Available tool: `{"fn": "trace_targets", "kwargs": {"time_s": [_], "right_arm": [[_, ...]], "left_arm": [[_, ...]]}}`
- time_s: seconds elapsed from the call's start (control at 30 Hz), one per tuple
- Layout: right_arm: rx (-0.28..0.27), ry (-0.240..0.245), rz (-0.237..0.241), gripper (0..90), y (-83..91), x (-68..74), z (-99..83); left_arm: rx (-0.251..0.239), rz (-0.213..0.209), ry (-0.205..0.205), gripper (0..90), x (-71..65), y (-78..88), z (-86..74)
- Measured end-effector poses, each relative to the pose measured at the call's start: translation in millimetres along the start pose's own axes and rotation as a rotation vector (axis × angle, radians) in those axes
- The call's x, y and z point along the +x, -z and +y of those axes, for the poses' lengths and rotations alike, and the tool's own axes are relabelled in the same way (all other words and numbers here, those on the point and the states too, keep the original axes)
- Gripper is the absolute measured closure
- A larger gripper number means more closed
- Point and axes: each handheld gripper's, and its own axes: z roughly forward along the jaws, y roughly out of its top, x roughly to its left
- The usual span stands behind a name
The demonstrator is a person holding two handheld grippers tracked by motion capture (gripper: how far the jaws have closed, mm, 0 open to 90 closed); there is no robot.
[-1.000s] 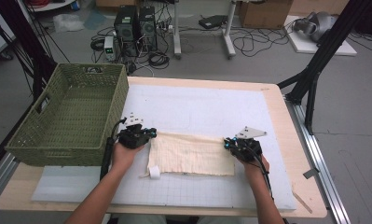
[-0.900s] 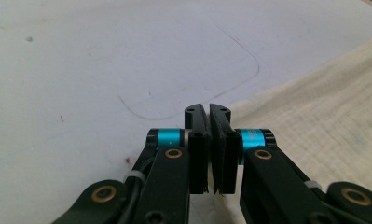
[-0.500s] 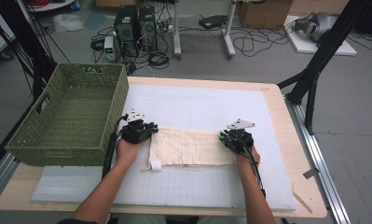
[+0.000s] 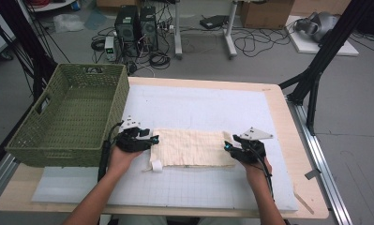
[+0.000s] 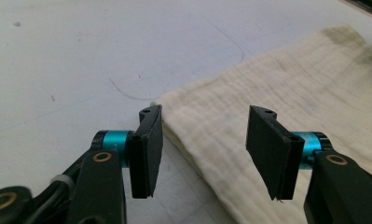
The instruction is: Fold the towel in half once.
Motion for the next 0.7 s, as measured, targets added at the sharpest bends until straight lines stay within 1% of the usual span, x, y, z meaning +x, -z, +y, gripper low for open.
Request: {"fn": "trace_targets", "kwargs": {"time_s": [0.1,0.13,0.17,0.23,0.27,0.33,0.37,0.4,0.43,0.5,0.57,0.6,0.67,0.7], "right_arm": [[0.004,0.02,0.024,57.4,8.9,6.1,-9.2],[0.003,0.02,0.029,58.1,10.9,7.6,-11.6],[0.002,0.009,0.055,59.3,13.9,9.9,-15.6],[0.011,0.026,0.084,61.6,17.0,14.0,-21.5],[0.02,0.035,0.103,63.2,17.6,16.6,-24.0],[0.049,0.066,0.12,68.0,17.4,21.0,-28.0],[0.072,0.077,0.123,71.6,17.1,22.8,-29.6],[0.099,0.097,0.112,72.3,16.7,23.9,-31.1],[0.098,0.097,0.111,74.5,17.6,23.3,-32.6],[0.107,0.084,0.109,75.3,20.7,21.8,-34.0],[0.11,0.071,0.114,74.3,23.7,21.7,-35.5],[0.105,0.065,0.113,72.5,24.5,22.0,-36.1],[0.077,0.052,0.112,68.3,26.6,21.2,-35.7],[0.055,0.041,0.107,67.0,28.1,20.1,-34.9]], "left_arm": [[0.002,-0.013,-0.004,48.5,-2.6,5.0,-4.0],[0.017,-0.02,-0.007,48.9,-3.4,6.4,-5.6],[0.028,-0.027,-0.01,49.4,-3.9,7.0,-6.3],[0.031,-0.037,-0.02,51.7,-7.0,9.0,-9.3],[0.042,-0.041,-0.028,52.9,-8.1,9.3,-9.9],[0.051,-0.051,-0.046,56.0,-11.6,10.4,-13.2],[0.058,-0.05,-0.052,57.1,-13.5,10.5,-14.6],[0.062,-0.058,-0.058,58.2,-14.8,10.8,-16.1],[0.062,-0.062,-0.058,60.2,-16.2,10.8,-17.3],[0.071,-0.068,-0.07,62.4,-19.2,11.1,-19.6],[0.085,-0.06,-0.076,62.8,-21.2,10.0,-21.3],[0.1,-0.05,-0.083,62.7,-21.7,9.3,-22.2],[0.12,-0.028,-0.091,59.7,-22.2,8.0,-23.7],[0.128,-0.016,-0.086,57.7,-22.3,7.2,-24.7]]}}
